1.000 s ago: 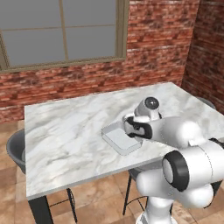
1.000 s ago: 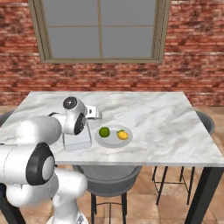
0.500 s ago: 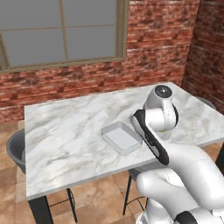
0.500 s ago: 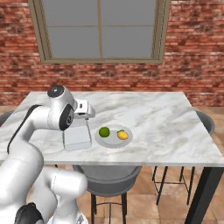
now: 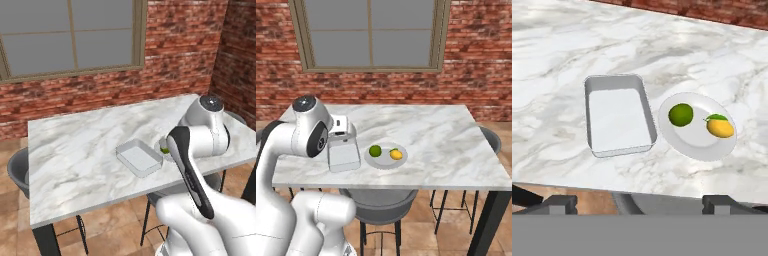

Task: Retrieve the tupperware and aluminum foil from the cabinet and place them on the dining counter near the plate with lime and lemon to prepare for storing leftovers.

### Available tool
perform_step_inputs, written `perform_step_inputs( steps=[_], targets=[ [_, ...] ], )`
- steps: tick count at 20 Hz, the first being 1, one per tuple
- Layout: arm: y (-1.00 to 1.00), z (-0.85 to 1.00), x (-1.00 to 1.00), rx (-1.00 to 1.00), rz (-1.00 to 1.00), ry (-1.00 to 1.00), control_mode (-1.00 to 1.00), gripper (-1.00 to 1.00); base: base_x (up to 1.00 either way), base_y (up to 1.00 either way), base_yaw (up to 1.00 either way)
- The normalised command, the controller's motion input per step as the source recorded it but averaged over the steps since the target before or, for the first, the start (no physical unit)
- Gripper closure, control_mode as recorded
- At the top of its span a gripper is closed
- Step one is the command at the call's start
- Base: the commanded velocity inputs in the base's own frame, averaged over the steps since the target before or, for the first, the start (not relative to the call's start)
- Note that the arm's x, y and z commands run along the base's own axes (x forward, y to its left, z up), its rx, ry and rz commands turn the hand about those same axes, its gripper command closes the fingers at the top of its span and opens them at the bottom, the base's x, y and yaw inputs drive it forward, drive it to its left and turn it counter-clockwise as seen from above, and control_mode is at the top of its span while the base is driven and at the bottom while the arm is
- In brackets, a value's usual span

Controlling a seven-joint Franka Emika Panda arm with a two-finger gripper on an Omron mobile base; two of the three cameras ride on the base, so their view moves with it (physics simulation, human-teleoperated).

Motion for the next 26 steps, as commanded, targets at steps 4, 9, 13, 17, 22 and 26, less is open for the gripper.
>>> perform_step_inputs(
  steps=[4, 9, 13, 17, 22, 26],
  targets=[
    [0.00, 0.04, -0.19, 0.00, 0.02, 0.00, 1.00, -1.00, -0.68, 0.00, 0.10],
    [0.00, 0.00, 0.00, 0.00, 0.00, 0.00, 1.00, -1.00, -0.99, 0.25, 0.24],
    [0.00, 0.00, 0.00, 0.00, 0.00, 0.00, 1.00, -1.00, -0.63, 0.78, 0.33],
    [0.00, 0.00, 0.00, 0.00, 0.00, 0.00, 1.00, -1.00, -0.06, 0.93, 0.45],
    [0.00, 0.00, 0.00, 0.00, 0.00, 0.00, 1.00, -1.00, 0.19, 1.00, 0.50],
    [0.00, 0.00, 0.00, 0.00, 0.00, 0.00, 1.00, -1.00, 0.57, 1.00, 0.42]
  ],
)
